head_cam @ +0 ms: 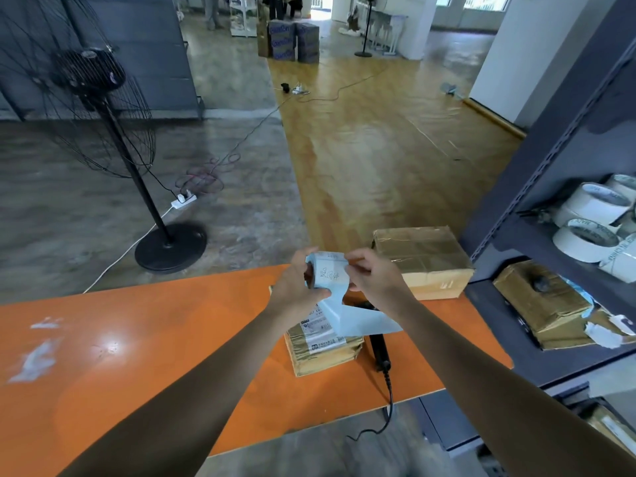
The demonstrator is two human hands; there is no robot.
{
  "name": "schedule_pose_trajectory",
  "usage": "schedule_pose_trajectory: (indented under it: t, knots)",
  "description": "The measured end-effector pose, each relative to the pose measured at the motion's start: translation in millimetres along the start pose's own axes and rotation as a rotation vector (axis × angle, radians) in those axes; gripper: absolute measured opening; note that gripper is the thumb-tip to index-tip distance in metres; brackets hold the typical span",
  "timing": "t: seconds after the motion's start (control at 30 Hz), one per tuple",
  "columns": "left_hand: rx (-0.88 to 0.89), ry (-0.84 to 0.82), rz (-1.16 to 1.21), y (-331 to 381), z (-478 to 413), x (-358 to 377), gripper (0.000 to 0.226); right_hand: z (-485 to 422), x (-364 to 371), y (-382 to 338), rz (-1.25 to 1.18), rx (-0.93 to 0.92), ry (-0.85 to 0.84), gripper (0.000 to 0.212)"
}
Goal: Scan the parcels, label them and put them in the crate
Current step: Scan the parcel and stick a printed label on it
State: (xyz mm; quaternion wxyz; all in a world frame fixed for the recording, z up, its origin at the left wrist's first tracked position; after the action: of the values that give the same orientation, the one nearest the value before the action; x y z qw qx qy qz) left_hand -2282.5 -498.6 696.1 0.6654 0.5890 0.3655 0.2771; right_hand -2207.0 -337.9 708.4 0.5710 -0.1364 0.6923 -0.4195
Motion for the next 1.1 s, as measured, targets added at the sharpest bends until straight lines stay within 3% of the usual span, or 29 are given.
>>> schedule_pose_trajectory:
  t: [0.2,0.37,0.53,0.7,0.87,1.1]
  knots:
    - [0.024,0.004,-0.039,2,1,0,0.078,-1,2,-6,0.112,0.010,0.033,0.005]
    - [0.045,0.010,-0.071,5,2,-1,0.074,-1,1,-7,0.131,0.007,0.001,0.023]
    - [0.054,-0.004,-0.100,7,3,0,0.073,0,-1,-7,0.089,0.038,0.018,0.008]
    - [0.037,-0.032,-0.111,8,5,4,0.074,0,-3,-10,0.146,0.028,0.043,0.006]
    - [-0.067,0.005,0.025,9,3,6,0.068,5,1,-13,0.152,0.020,0.050,0.019]
    - [-0.184,0.029,0.075,5,-4,4,0.047,3,12,-9,0.095,0.097,-0.032,0.015]
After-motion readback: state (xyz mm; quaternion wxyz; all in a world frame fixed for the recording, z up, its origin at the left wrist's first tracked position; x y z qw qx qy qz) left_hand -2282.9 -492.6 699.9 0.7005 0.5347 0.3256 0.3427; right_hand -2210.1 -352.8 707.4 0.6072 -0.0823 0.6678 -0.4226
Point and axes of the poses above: each hand's wrist, its own z-axis away from the middle knuckle, its own x-axis out of the palm, y = z × x, the point moved 2 cm from there along -z, towards the middle knuckle, and after that the axes turned 14 degrees about z, right-handed, at the moved point
